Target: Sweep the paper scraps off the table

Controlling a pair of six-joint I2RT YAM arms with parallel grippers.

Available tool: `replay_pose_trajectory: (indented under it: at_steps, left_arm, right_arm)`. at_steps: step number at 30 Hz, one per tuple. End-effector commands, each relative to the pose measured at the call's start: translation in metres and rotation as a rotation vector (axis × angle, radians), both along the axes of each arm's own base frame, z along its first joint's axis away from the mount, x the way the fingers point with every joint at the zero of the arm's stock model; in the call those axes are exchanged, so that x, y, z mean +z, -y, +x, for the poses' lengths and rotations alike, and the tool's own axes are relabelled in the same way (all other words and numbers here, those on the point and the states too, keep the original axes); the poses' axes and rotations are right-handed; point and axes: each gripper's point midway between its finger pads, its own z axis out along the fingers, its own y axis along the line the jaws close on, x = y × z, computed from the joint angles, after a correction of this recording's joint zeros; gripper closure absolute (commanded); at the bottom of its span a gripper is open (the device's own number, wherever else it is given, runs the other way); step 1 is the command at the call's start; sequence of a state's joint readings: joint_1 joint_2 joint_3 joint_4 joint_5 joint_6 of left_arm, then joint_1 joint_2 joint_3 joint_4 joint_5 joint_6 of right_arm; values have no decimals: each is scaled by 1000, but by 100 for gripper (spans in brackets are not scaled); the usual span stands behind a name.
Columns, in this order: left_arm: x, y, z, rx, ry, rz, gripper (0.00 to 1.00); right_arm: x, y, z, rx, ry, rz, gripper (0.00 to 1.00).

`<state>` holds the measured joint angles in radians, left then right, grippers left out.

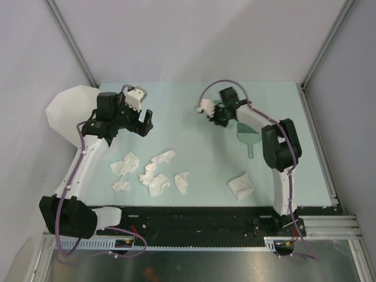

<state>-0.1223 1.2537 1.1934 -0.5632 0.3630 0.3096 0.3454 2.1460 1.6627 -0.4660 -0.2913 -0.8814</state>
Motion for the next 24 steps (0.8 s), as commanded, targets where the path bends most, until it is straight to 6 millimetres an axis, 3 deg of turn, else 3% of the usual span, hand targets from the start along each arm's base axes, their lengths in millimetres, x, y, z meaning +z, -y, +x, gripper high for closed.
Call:
replay_pose_trajectory:
  at_steps: [1,3,6,7,9,10,13,14,19,20,21,23,24]
  left_arm:
    - [25,-19,-7,54,66,56,1]
    - [27,-26,-10,71,77,75,0]
    - [27,-38,-12,106,86,103,0]
    - [26,-42,-13,116,82,110,0]
    - [26,-47,-14,136,83,116,0]
    - [24,-51,-16,144,80,117,0]
    - [23,-56,-17,164,80,125,0]
    - [23,-57,-18,168,80,127,0]
    - [21,-59,-16,177,73,130,0]
    - [21,-58,-16,171,75,128,0]
    - [22,-56,-16,165,75,123,0]
    - [21,-55,-16,157,72,119,0]
    - [21,-54,-16,151,73,118,0]
  right_arm:
    - [39,-97,-42,469,145,48,100]
    - [28,-126,-61,545,101,73,100]
    - [24,-166,-74,619,115,77,100]
    - [11,-174,-76,632,97,69,100]
    - [14,-195,-74,649,113,89,100]
    - [2,-206,-78,664,92,97,100]
    - [4,-234,-89,718,84,116,100]
    - [-8,-237,-93,728,56,101,100]
    - [-17,-257,-106,743,47,120,98]
    - [-11,-261,-105,735,74,117,92]
    - [-10,-261,-103,724,82,119,70]
    - [-1,-263,-101,684,112,152,47]
    - [23,-264,-98,660,154,184,37]
